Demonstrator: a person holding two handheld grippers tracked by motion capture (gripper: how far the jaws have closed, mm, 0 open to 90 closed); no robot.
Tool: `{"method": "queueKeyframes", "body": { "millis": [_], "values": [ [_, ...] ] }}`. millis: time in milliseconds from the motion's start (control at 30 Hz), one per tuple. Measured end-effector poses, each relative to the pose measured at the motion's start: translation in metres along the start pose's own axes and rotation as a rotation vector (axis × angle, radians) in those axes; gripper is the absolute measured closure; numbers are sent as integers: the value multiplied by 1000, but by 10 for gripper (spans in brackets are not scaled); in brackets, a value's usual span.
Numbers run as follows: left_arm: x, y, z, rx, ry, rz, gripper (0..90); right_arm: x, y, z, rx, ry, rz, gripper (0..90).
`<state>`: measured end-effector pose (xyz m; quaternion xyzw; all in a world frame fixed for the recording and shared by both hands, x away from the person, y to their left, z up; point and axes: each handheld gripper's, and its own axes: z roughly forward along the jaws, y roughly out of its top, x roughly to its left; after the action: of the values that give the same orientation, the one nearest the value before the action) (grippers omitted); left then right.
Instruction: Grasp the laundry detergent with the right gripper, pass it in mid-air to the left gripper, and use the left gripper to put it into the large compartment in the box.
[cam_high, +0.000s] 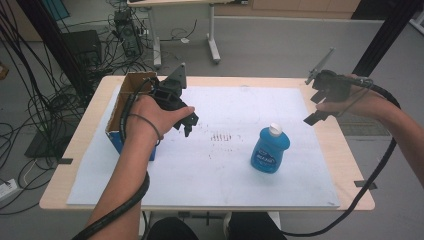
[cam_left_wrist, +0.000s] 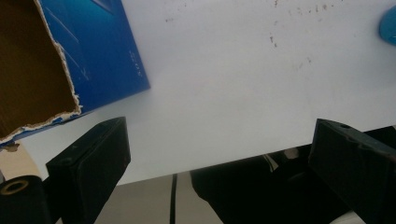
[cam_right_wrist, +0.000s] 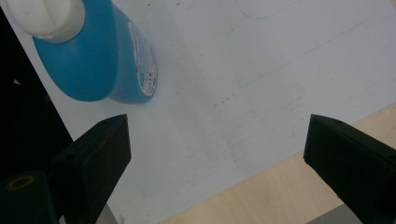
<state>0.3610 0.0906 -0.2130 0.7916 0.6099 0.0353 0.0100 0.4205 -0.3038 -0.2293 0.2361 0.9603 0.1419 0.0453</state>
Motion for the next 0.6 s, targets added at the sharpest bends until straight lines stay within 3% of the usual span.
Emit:
{"method": "queueKeyframes", "body": {
  "millis": [600],
  "values": [
    [5, -3, -1, 0, 1, -4, 58, 28, -41, 11, -66, 15, -5, 63]
  ]
}}
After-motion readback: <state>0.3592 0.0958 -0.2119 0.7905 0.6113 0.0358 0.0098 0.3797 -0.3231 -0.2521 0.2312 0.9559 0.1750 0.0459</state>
